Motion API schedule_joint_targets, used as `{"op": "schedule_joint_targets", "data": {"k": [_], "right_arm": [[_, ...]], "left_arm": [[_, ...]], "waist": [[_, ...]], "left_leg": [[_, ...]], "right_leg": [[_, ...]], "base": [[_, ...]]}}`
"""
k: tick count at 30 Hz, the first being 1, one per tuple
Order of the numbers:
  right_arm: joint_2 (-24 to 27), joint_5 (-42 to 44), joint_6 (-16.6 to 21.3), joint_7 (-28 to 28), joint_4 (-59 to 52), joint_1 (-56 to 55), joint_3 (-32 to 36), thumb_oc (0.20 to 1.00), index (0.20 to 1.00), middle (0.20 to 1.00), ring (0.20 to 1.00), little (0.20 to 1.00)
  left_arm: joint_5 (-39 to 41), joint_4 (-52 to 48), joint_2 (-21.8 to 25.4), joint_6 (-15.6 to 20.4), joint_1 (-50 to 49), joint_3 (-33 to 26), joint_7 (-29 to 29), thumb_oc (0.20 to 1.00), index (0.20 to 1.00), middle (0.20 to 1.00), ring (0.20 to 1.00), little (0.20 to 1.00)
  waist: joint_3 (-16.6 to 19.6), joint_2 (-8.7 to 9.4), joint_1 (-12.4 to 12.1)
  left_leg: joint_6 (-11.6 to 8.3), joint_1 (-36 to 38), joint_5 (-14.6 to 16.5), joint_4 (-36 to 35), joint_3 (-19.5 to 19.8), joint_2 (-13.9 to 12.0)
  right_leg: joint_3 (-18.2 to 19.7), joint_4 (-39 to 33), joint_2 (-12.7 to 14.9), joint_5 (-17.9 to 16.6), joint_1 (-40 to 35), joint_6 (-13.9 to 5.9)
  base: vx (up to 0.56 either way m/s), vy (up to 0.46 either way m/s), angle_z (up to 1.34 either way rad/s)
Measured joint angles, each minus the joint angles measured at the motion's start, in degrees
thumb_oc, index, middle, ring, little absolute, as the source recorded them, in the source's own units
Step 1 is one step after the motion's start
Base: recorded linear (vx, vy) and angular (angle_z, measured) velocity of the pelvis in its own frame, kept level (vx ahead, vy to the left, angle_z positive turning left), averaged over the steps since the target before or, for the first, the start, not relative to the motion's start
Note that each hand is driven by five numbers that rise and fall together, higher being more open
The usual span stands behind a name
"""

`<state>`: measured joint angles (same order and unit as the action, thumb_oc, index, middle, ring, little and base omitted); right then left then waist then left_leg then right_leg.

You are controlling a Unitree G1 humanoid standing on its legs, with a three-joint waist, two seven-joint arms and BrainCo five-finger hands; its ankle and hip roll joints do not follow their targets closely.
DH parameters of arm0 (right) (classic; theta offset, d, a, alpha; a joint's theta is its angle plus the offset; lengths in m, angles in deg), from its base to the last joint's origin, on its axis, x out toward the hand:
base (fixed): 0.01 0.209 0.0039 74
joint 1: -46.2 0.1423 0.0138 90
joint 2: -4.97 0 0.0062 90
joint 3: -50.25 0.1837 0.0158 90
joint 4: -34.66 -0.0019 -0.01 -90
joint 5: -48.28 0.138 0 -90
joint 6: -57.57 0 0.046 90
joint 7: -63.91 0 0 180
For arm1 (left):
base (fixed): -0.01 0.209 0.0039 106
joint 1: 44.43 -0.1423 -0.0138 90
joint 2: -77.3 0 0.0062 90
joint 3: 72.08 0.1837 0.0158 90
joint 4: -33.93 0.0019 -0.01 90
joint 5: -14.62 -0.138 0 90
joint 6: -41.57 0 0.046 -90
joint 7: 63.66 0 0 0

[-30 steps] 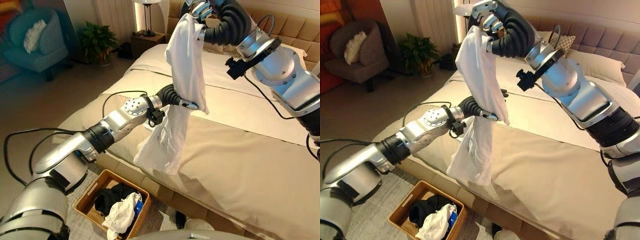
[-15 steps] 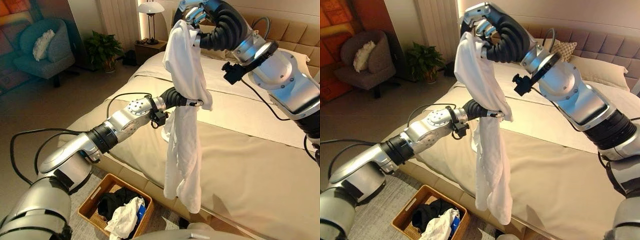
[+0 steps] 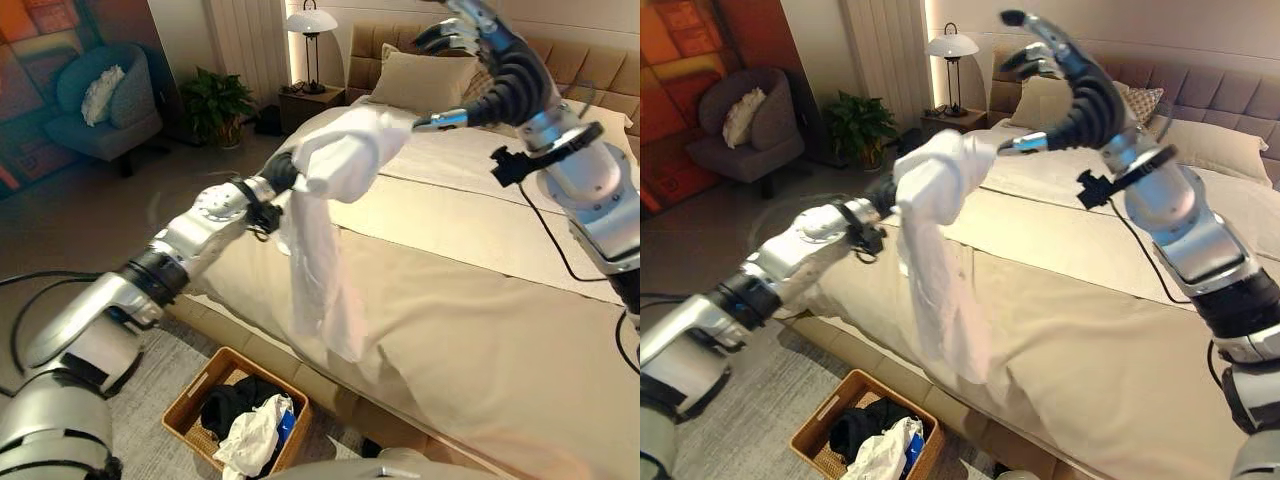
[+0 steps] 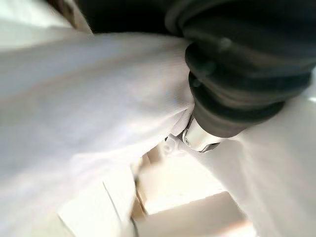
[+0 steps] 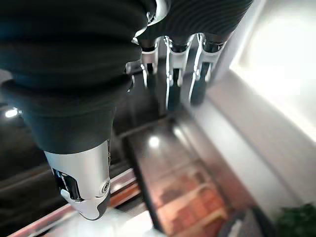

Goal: Pick up clothes into the bucket

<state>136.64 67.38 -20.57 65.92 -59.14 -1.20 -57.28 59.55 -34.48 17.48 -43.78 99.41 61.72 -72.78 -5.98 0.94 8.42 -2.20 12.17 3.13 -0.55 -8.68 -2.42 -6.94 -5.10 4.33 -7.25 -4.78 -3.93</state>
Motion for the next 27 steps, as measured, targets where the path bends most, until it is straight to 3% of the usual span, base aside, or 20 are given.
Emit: {"op": "schedule_joint_targets", "data": {"k": [5,6,9,12,14,16,21,24,25,26,27], "right_arm": [[-0.03,0.05,-1.61,0.55,1.17,-12.75,10.36,1.000,1.000,1.000,1.000,1.000],[-1.56,0.05,-1.52,0.31,0.62,-18.17,14.99,1.000,1.000,1.000,1.000,1.000],[-5.80,0.11,-1.71,-0.15,2.54,-27.40,20.21,1.000,1.000,1.000,1.000,1.000],[-9.91,0.27,-3.72,-0.59,7.04,-34.58,19.79,1.000,1.000,1.000,1.000,1.000],[-17.78,0.31,-3.49,-1.27,7.88,-40.78,23.89,1.000,1.000,1.000,1.000,1.000],[-22.18,-0.62,-3.56,-2.59,13.61,-45.34,23.07,1.000,1.000,1.000,1.000,1.000],[-26.09,-4.40,-4.91,-2.94,26.56,-51.70,21.14,1.000,1.000,1.000,1.000,1.000],[-29.67,-5.98,-5.14,-2.01,38.81,-51.88,20.15,1.000,1.000,1.000,1.000,1.000],[-30.12,-6.21,-5.66,-1.61,40.47,-53.24,19.66,1.000,1.000,1.000,1.000,1.000],[-30.35,-6.26,-5.51,-1.58,41.89,-53.23,19.42,1.000,1.000,1.000,1.000,1.000],[-30.87,-6.85,-5.51,-1.41,44.89,-52.83,18.85,1.000,1.000,1.000,1.000,1.000]], "left_arm": [[-14.85,0.98,7.93,1.51,-0.93,-5.30,5.38,0.200,0.200,0.200,0.200,0.200],[-19.52,-1.01,10.04,2.43,-2.35,-8.39,7.02,0.200,0.200,0.200,0.200,0.200],[-24.66,-4.23,13.28,4.98,-6.99,-15.15,9.92,0.200,0.200,0.200,0.200,0.200],[-26.88,-4.39,14.28,6.08,-8.96,-17.99,11.92,0.200,0.200,0.200,0.200,0.200],[-28.48,-5.83,15.96,6.95,-9.30,-18.10,12.11,0.200,0.200,0.200,0.200,0.200],[-28.46,-5.76,18.22,8.04,-9.83,-18.55,12.18,0.200,0.200,0.200,0.200,0.200],[-28.12,-7.09,18.73,8.88,-18.68,-28.09,12.42,0.200,0.200,0.200,0.200,0.200],[-27.63,-10.80,18.04,10.56,-32.24,-39.20,12.59,0.200,0.200,0.200,0.200,0.200],[-27.55,-10.60,17.74,10.24,-33.83,-39.42,12.56,0.200,0.200,0.200,0.200,0.200],[-27.51,-10.83,17.72,10.22,-35.12,-40.07,12.59,0.200,0.200,0.200,0.200,0.200],[-27.25,-11.89,17.06,10.44,-39.45,-42.93,12.76,0.200,0.200,0.200,0.200,0.200]], "waist": [[-0.31,-0.66,0.06],[-0.55,-0.91,-0.01],[-0.92,-1.37,0.04],[-2.05,-2.48,-0.01],[-2.83,-2.91,-0.17],[-4.13,-3.75,-0.07],[-6.61,-5.70,0.30],[-8.70,-4.44,0.25],[-9.71,-4.15,-0.52],[-9.88,-4.23,-0.67],[-10.40,-3.79,-1.26]], "left_leg": [[-0.01,0.00,0.00,-0.19,0.00,0.11],[-0.01,-0.10,0.01,-0.30,0.00,0.07],[-0.03,-0.04,0.02,-0.47,-0.09,-0.04],[-0.06,-0.11,0.04,-0.66,-0.14,0.07],[-0.11,-0.42,0.06,-0.65,-0.03,-0.04],[-0.25,-0.89,0.15,0.12,0.15,-0.18],[-1.48,-2.20,0.98,4.03,1.16,-0.32],[-2.59,-7.09,0.38,13.30,5.57,1.76],[-3.86,-8.45,-0.40,15.49,8.38,2.61],[-3.86,-9.33,-0.35,16.59,9.94,3.39],[-4.16,-10.27,0.16,17.37,13.96,4.19]], "right_leg": [[-0.06,0.00,0.11,0.26,0.06,-0.19],[-0.06,0.00,0.09,0.37,0.25,-0.32],[0.01,0.00,-0.02,0.67,0.33,-0.33],[-0.01,0.01,0.09,0.83,0.49,-0.39],[-0.06,0.08,-0.02,1.28,0.74,-0.05],[-0.13,1.40,0.04,2.05,1.31,0.04],[-0.02,5.63,0.32,5.00,2.58,0.13],[0.65,7.73,2.58,6.64,3.89,0.56],[0.65,7.89,3.30,6.64,3.89,0.57],[0.76,8.13,3.56,6.64,4.30,0.57],[1.92,8.72,3.81,6.64,5.66,0.60]], "base": [[0.00,0.000,0.00],[0.00,0.000,0.00],[0.00,0.000,0.00],[0.02,-0.041,0.01],[0.02,-0.047,0.04],[0.05,-0.076,0.05],[0.00,-0.040,-0.02],[-0.09,0.005,0.03],[-0.07,0.063,0.11],[-0.03,0.037,-0.04],[-0.07,0.088,-0.24]]}}
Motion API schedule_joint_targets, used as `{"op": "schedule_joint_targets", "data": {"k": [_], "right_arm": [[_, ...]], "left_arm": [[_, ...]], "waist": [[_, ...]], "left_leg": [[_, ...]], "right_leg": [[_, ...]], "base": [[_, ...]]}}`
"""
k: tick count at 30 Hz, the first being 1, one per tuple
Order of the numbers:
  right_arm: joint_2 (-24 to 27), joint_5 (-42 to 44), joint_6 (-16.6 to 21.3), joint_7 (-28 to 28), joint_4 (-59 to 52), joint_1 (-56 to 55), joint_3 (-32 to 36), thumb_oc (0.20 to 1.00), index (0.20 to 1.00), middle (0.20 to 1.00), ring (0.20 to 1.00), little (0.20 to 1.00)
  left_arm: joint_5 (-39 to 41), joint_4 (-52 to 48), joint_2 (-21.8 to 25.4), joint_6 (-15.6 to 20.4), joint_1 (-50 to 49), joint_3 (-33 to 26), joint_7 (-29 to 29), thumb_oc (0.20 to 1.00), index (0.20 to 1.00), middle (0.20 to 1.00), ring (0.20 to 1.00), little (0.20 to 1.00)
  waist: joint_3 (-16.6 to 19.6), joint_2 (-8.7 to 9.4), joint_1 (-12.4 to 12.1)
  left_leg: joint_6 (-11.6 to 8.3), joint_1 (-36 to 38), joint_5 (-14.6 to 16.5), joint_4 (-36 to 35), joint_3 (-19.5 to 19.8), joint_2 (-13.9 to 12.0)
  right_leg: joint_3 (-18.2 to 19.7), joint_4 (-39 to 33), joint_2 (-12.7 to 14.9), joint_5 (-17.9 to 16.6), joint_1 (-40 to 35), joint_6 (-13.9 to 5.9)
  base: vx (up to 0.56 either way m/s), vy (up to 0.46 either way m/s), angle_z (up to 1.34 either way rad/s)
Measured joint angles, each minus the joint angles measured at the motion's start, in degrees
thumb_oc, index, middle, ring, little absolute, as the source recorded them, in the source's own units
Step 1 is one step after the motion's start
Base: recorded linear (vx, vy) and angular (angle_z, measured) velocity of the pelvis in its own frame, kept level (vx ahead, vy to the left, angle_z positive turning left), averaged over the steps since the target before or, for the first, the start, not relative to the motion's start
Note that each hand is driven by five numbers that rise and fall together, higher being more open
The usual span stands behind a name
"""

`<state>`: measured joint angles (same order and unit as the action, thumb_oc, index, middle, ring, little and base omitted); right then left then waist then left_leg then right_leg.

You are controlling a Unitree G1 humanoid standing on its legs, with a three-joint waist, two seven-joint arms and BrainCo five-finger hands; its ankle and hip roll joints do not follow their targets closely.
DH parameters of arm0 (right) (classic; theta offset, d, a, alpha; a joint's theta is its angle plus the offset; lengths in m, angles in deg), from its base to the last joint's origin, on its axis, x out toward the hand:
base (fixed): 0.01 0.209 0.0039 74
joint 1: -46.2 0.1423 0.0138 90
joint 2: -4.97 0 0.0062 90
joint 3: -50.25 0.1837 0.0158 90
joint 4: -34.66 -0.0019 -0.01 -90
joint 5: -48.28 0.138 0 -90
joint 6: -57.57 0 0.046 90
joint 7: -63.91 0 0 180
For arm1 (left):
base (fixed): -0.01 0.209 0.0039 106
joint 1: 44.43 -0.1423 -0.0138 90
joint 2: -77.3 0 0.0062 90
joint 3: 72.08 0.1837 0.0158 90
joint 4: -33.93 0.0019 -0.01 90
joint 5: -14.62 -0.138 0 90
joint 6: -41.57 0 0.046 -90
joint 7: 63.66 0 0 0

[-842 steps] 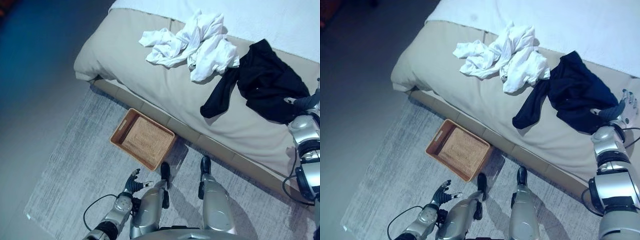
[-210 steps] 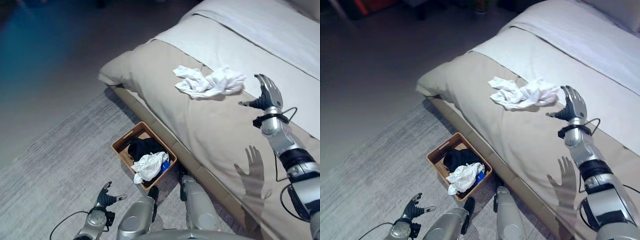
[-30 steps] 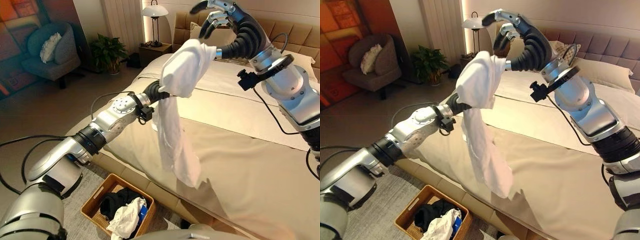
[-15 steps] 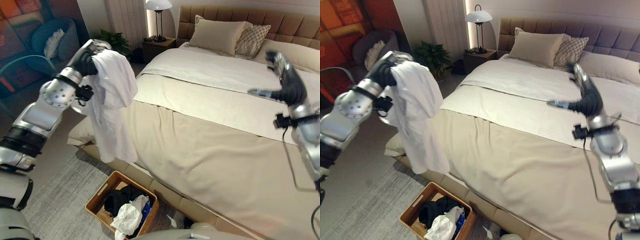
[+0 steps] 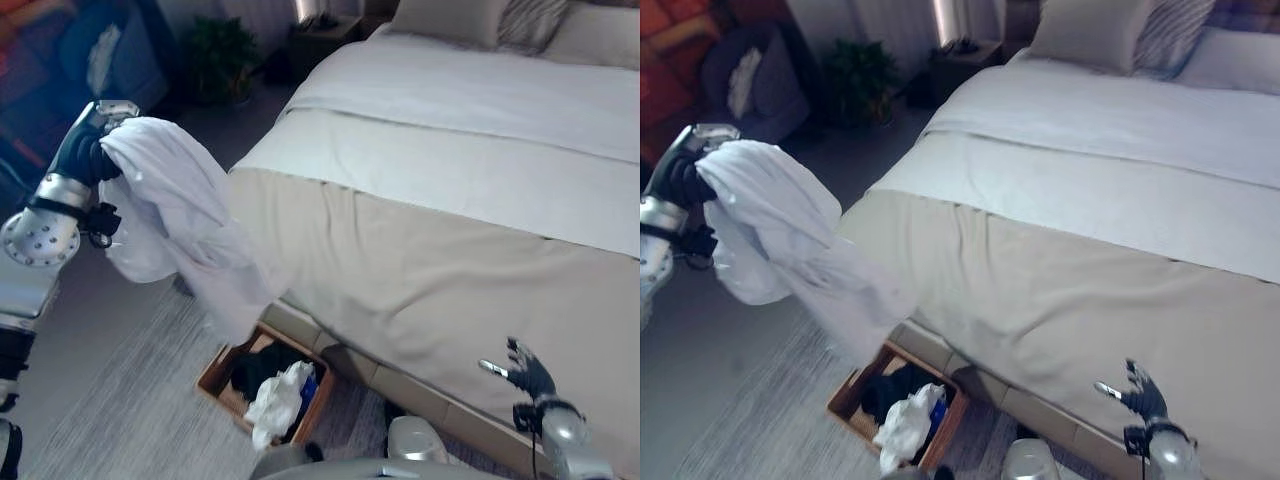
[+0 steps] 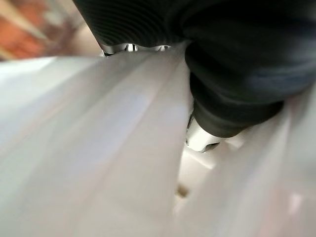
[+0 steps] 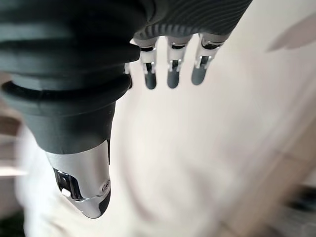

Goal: Pick up clothes into the bucket

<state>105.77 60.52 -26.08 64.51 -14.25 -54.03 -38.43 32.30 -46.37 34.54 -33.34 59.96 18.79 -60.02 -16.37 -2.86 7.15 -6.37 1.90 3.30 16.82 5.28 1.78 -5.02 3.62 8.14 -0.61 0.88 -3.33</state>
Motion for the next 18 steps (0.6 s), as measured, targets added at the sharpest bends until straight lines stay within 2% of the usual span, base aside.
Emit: {"op": "schedule_joint_targets", "data": {"k": [1,2,3,6,7,8,9,11,12,13,14,16,18], "right_arm": [[-0.23,-0.40,-0.06,0.22,1.41,0.99,-0.18,1.000,1.000,1.000,1.000,1.000],[-0.43,-0.50,0.17,0.20,2.33,0.56,-0.13,1.000,1.000,1.000,1.000,1.000],[-0.92,-0.61,0.57,0.41,5.58,2.56,0.07,1.000,1.000,1.000,1.000,1.000],[-1.01,-0.89,0.46,1.25,10.01,4.60,-0.28,1.000,1.000,1.000,1.000,1.000],[-1.18,-0.92,0.42,1.30,10.79,5.54,-0.99,1.000,1.000,1.000,1.000,1.000],[-1.72,-0.87,0.83,1.39,10.73,5.86,-0.36,1.000,1.000,1.000,1.000,1.000],[-1.84,-0.84,0.93,1.78,10.87,6.65,-0.89,1.000,1.000,1.000,1.000,1.000],[-2.08,-0.84,0.91,2.29,10.93,7.47,-0.87,1.000,1.000,1.000,1.000,1.000],[-2.59,-0.83,1.05,2.52,10.51,7.31,-0.82,1.000,1.000,1.000,1.000,1.000],[-2.70,-0.85,1.56,2.97,9.25,8.28,-1.32,1.000,1.000,1.000,1.000,1.000],[-2.70,-0.85,1.99,3.39,8.81,8.96,-1.52,1.000,1.000,1.000,1.000,1.000],[-2.73,-0.86,2.23,4.54,8.64,11.43,-2.33,1.000,1.000,1.000,1.000,1.000],[-2.52,-0.85,2.40,5.34,7.50,11.31,-3.02,1.000,1.000,1.000,1.000,1.000]], "left_arm": [[-0.04,0.02,-0.06,-0.14,-1.51,-0.31,0.18,0.200,0.200,0.200,0.200,0.200],[-0.03,0.02,-0.23,-0.16,-2.17,-0.59,0.26,0.200,0.200,0.200,0.200,0.200],[-0.10,-1.10,-1.74,-0.03,-4.60,-3.47,0.71,0.200,0.200,0.200,0.200,0.200],[-0.96,-1.33,-3.48,-0.12,-2.99,-3.07,1.71,0.200,0.200,0.200,0.200,0.200],[-1.18,-1.12,-3.69,-0.22,-1.79,-2.28,2.24,0.200,0.200,0.200,0.200,0.200],[-1.32,-0.82,-4.29,-0.06,-1.38,-2.47,2.66,0.200,0.200,0.200,0.200,0.200],[-1.43,-0.07,-5.19,-0.35,-1.55,-1.93,3.79,0.200,0.200,0.200,0.200,0.200],[-3.08,0.35,-5.85,-1.29,-2.43,-1.34,3.97,0.200,0.200,0.200,0.200,0.200],[-3.33,0.12,-6.04,-0.84,-3.49,-2.15,4.57,0.200,0.200,0.200,0.200,0.200],[-3.43,0.15,-6.48,0.14,-4.83,-4.40,6.26,0.200,0.200,0.200,0.200,0.200],[-3.45,0.37,-6.54,0.10,-4.87,-4.47,7.11,0.200,0.200,0.200,0.200,0.200],[-4.93,0.63,-7.76,-0.07,-3.91,-4.40,8.36,0.200,0.200,0.200,0.200,0.200],[-5.90,0.81,-10.51,0.01,-1.53,-4.07,10.28,0.200,0.200,0.200,0.200,0.200]], "waist": [[-0.09,-0.56,-0.60],[-0.41,0.03,-0.54],[-0.89,-0.05,-0.30],[-2.65,-0.14,-0.17],[-4.43,0.95,-0.42],[-5.15,2.15,-0.31],[-6.60,3.06,-0.49],[-8.56,3.22,-0.33],[-9.07,4.77,0.14],[-10.09,5.08,-1.51],[-10.45,5.41,-1.64],[-12.83,5.68,-0.97],[-13.71,5.81,-1.13]], "left_leg": [[-0.08,-0.48,0.10,-0.46,2.33,0.46],[-0.02,-0.75,0.84,-0.75,3.25,0.54],[1.33,-0.81,1.82,-2.19,4.60,0.89],[3.67,-2.94,4.57,-3.51,3.81,1.01],[3.60,-4.38,4.67,-3.82,2.54,1.65],[4.12,-6.21,4.47,-2.06,2.02,3.00],[5.33,-8.18,5.40,0.55,0.10,3.81],[6.38,-9.83,5.84,2.45,-2.53,3.54],[6.72,-11.26,6.63,4.90,-3.61,4.84],[7.04,-13.07,8.53,7.71,-6.90,3.81],[7.91,-15.28,9.19,9.93,-7.58,3.40],[8.48,-19.83,9.78,13.44,-9.71,1.50],[9.56,-24.02,9.94,15.40,-9.63,0.42]], "right_leg": [[0.76,0.76,-0.01,-0.01,1.40,-0.01],[1.07,0.95,0.01,-0.08,2.18,-0.13],[1.94,1.25,-0.06,-0.95,3.59,-0.46],[2.44,3.14,0.33,-2.96,7.96,-1.74],[2.72,4.27,1.05,-2.99,10.17,-2.20],[3.56,5.51,2.20,-4.66,12.14,-2.79],[5.31,6.65,2.99,-3.46,14.24,-3.47],[5.97,8.36,2.61,-2.88,15.40,-3.65],[6.62,8.77,2.52,-5.63,16.21,-4.05],[9.24,8.43,1.81,-5.98,18.18,-4.97],[10.33,7.13,1.55,-6.45,19.10,-5.18],[10.20,6.88,1.17,-4.91,21.83,-7.04],[9.39,14.18,1.32,-2.95,26.69,-6.20]], "base": [[-0.10,0.106,-0.28],[-0.12,0.163,-0.23],[-0.14,0.155,-0.18],[-0.19,0.204,-0.06],[-0.18,0.282,-0.17],[-0.18,0.285,-0.28],[-0.09,0.172,-0.40],[-0.20,0.239,-0.53],[-0.20,0.213,-0.90],[-0.18,0.114,-0.87],[-0.20,0.091,-0.99],[-0.21,0.035,-0.48],[-0.12,-0.003,-0.13]]}}
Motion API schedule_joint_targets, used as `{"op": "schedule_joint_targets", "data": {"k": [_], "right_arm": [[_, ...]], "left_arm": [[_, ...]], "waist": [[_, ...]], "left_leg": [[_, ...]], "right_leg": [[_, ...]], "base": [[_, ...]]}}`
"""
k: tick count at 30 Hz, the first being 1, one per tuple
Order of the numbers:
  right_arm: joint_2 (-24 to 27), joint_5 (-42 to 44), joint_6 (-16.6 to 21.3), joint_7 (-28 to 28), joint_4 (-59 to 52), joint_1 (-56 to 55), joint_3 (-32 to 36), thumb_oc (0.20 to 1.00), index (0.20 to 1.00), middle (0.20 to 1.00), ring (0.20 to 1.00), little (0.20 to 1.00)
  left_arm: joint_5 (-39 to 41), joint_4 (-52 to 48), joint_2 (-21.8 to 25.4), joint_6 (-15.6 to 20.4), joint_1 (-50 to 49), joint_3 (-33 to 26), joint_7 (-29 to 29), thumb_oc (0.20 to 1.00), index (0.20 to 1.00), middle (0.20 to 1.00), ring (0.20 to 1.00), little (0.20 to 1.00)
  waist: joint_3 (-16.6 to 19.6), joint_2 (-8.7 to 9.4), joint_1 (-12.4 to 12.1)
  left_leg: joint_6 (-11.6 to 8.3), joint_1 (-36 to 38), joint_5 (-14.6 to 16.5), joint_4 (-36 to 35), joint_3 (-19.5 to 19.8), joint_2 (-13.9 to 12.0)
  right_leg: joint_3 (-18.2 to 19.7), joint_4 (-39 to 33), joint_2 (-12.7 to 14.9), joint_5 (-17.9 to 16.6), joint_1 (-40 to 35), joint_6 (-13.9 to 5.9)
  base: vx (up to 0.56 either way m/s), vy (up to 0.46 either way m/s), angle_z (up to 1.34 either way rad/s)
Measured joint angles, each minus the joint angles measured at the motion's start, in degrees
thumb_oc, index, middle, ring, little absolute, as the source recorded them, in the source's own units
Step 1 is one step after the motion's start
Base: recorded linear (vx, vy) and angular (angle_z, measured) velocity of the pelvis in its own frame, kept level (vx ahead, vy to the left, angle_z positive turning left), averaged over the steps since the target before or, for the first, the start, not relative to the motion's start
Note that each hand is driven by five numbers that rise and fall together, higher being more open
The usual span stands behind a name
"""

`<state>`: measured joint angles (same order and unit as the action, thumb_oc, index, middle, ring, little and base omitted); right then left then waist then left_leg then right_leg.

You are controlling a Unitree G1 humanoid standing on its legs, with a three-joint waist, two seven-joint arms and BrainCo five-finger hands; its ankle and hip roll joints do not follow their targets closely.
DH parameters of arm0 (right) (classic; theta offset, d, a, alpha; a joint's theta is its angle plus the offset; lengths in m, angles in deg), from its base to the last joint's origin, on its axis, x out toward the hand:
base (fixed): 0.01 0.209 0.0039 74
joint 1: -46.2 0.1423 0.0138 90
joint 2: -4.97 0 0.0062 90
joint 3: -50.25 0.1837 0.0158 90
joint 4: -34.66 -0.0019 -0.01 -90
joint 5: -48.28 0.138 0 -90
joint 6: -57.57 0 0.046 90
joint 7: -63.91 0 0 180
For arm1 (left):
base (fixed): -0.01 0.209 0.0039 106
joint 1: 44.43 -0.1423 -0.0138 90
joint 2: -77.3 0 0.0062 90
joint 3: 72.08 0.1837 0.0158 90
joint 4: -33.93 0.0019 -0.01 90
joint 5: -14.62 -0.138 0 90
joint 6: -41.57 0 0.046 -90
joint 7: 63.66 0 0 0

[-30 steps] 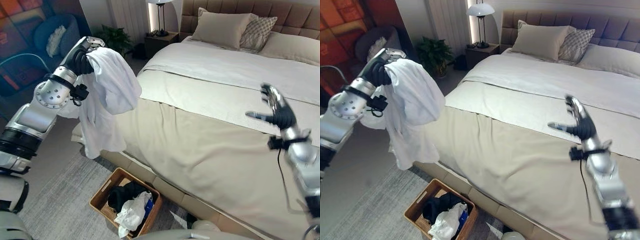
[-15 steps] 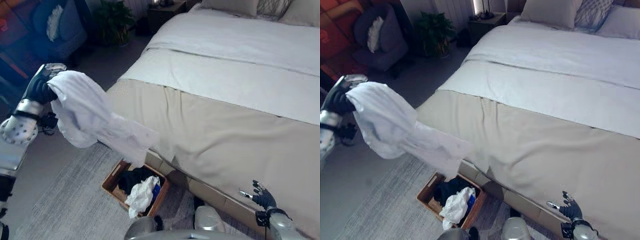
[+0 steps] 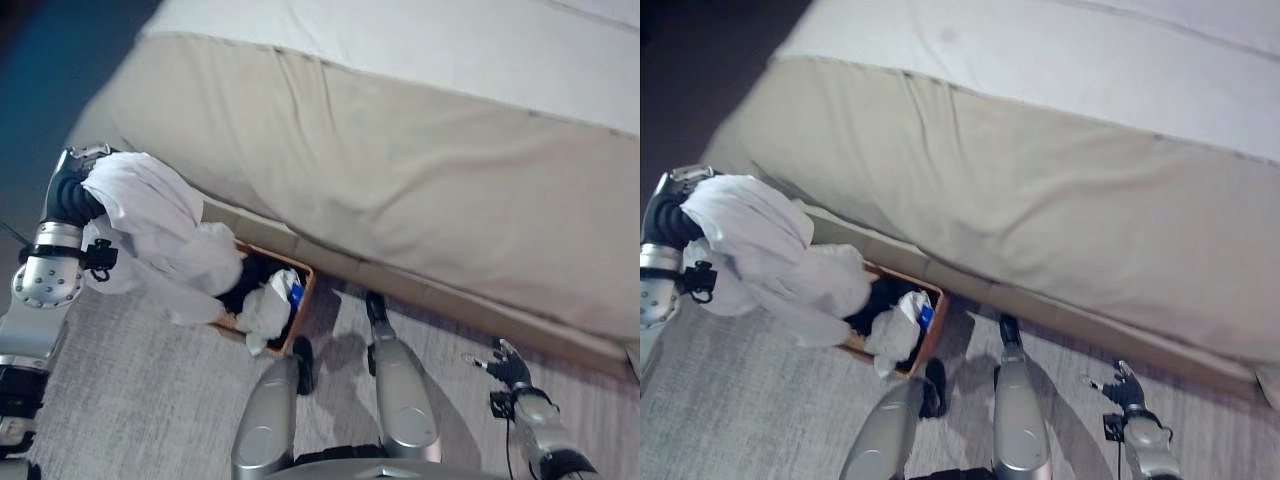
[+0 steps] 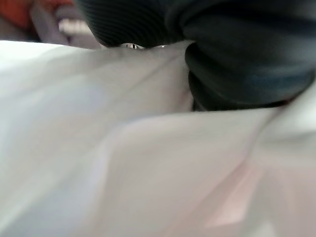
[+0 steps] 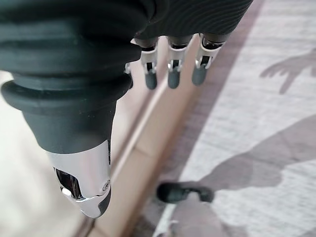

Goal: Pick up clothes into the bucket

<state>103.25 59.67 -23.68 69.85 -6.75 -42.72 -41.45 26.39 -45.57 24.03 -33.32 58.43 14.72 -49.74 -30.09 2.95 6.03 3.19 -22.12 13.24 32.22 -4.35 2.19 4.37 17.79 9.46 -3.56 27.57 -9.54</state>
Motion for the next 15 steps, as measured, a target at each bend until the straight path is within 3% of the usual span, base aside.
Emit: {"op": "schedule_joint_targets", "data": {"k": [4,9,15], "right_arm": [[0.75,0.10,1.29,2.15,-0.51,-0.07,-1.31,1.000,1.000,1.000,1.000,1.000],[2.88,1.39,3.44,4.41,-2.49,1.31,-1.44,1.000,1.000,1.000,1.000,1.000],[4.68,4.07,5.79,7.18,-4.90,2.87,-1.48,1.000,1.000,1.000,1.000,1.000]], "left_arm": [[-1.69,2.61,-1.82,0.02,2.82,2.70,3.89,0.200,0.200,0.200,0.200,0.200],[-1.90,7.04,-3.01,0.22,8.77,6.39,7.95,0.200,0.200,0.200,0.200,0.200],[-1.27,10.94,-2.18,0.46,17.27,9.60,11.00,0.200,0.200,0.200,0.200,0.200]], "waist": [[-0.87,0.73,0.22],[-1.03,1.30,0.52],[-1.16,2.52,2.60]], "left_leg": [[-1.07,-6.97,-0.42,1.50,2.53,0.56],[-1.73,-18.48,-0.49,6.83,5.24,-0.04],[-2.75,-29.95,-0.83,11.58,7.60,-0.88]], "right_leg": [[-1.76,4.45,1.29,2.25,3.87,0.78],[-3.15,9.78,0.20,3.11,14.50,2.12],[-4.74,13.53,-1.20,2.97,24.54,2.70]], "base": [[-0.11,-0.005,0.23],[-0.06,-0.032,0.21],[-0.04,-0.062,0.05]]}}
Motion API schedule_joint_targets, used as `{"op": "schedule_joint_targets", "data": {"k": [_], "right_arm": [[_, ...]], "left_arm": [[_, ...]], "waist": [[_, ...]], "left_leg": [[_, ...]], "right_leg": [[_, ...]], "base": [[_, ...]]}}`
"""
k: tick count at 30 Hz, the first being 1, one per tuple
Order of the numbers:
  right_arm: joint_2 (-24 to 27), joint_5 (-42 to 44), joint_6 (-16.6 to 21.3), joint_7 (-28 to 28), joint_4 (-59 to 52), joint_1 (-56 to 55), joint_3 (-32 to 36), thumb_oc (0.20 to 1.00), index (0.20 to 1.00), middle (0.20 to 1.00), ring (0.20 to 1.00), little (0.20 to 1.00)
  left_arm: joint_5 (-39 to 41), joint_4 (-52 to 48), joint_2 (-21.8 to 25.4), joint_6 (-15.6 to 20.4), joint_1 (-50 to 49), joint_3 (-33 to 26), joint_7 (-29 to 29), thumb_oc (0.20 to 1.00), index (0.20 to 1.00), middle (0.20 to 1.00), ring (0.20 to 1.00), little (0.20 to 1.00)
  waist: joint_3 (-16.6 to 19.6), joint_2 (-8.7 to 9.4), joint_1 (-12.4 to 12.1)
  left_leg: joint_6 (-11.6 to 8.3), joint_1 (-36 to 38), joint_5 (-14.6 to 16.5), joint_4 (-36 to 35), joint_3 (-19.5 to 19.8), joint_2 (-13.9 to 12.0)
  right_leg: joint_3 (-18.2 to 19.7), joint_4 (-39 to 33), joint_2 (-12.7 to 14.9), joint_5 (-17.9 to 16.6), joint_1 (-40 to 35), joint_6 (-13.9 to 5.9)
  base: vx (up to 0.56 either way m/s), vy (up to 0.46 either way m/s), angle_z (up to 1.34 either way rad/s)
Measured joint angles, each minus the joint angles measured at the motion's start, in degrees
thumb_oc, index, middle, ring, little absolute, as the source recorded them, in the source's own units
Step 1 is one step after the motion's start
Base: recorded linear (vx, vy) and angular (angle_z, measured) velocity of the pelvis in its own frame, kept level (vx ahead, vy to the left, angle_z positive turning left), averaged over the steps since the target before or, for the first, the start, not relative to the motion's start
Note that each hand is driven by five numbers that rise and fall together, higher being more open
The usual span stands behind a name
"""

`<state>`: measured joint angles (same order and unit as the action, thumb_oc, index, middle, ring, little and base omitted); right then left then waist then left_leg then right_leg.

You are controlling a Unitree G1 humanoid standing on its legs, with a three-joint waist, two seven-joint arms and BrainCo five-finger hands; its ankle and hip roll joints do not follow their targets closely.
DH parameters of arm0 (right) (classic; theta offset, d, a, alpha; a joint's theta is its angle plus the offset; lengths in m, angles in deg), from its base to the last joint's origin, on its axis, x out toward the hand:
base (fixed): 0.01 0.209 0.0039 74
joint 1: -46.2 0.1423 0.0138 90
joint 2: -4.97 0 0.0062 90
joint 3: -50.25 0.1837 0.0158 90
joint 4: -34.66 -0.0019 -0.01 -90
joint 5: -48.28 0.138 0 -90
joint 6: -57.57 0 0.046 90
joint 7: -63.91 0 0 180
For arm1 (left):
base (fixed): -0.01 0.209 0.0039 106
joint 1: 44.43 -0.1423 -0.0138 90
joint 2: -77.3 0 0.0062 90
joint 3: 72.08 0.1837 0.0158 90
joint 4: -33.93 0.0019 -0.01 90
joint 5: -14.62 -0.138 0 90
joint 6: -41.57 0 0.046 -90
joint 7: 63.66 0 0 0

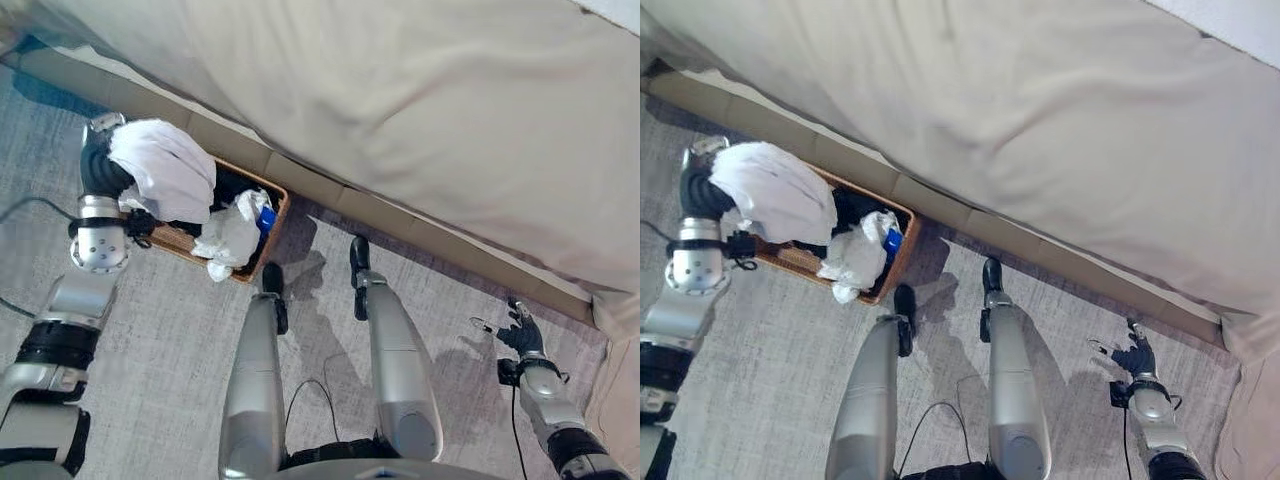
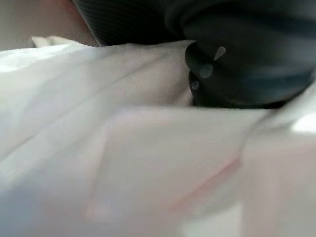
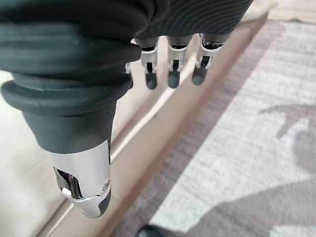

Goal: Pick up clothes into the bucket

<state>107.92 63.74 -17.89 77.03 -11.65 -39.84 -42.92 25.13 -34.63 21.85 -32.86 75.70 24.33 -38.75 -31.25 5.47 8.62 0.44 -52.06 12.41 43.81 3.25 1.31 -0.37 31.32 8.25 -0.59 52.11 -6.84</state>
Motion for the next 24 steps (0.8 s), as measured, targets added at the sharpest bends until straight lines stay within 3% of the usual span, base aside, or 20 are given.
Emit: {"op": "schedule_joint_targets", "data": {"k": [3,13,20,22,24], "right_arm": [[0.31,0.52,0.88,0.97,-0.63,-0.05,-1.23,1.000,1.000,1.000,1.000,1.000],[0.63,1.99,2.87,2.92,-3.01,0.27,-2.60,1.000,1.000,1.000,1.000,1.000],[0.72,2.16,3.02,3.87,-3.25,0.31,-4.31,1.000,1.000,1.000,1.000,1.000],[0.71,2.16,3.07,3.88,-3.40,0.31,-4.42,1.000,1.000,1.000,1.000,1.000],[0.70,2.16,3.07,3.89,-3.28,0.31,-4.46,1.000,1.000,1.000,1.000,1.000]], "left_arm": [[0.57,4.43,0.31,-0.10,2.46,1.61,1.40,0.200,0.200,0.200,0.200,0.200],[8.97,14.00,0.10,-0.09,6.93,2.02,3.87,0.200,0.200,0.200,0.200,0.200],[10.51,18.50,-0.87,-0.31,7.45,2.18,3.91,0.200,0.200,0.200,0.200,0.200],[10.53,20.30,-1.27,-1.17,7.06,2.12,3.81,1.000,1.000,1.000,1.000,1.000],[10.51,21.78,-1.38,-1.98,6.66,2.11,3.75,1.000,1.000,1.000,1.000,1.000]], "waist": [[0.05,1.19,0.34],[0.21,2.12,1.49],[0.31,2.29,1.74],[0.31,2.30,1.74],[0.31,2.30,1.75]], "left_leg": [[-1.84,-2.44,0.96,2.85,0.64,-0.64],[-2.69,-10.19,1.37,7.25,2.37,-1.26],[-2.33,-12.99,1.78,8.31,2.40,-1.46],[-2.35,-13.03,1.84,8.28,2.40,-1.46],[-2.39,-13.21,1.96,8.28,2.39,-1.51]], "right_leg": [[-0.63,2.47,-0.55,1.11,2.46,1.27],[-1.84,7.00,-1.17,2.81,9.66,2.11],[-1.88,7.55,-1.32,2.77,12.24,2.06],[-1.85,7.44,-1.35,2.77,12.30,2.05],[-1.81,7.26,-1.42,2.77,12.46,2.05]], "base": [[0.04,-0.038,-0.05],[0.00,-0.009,0.03],[0.00,-0.002,-0.02],[0.00,0.000,0.00],[0.00,0.004,-0.02]]}}
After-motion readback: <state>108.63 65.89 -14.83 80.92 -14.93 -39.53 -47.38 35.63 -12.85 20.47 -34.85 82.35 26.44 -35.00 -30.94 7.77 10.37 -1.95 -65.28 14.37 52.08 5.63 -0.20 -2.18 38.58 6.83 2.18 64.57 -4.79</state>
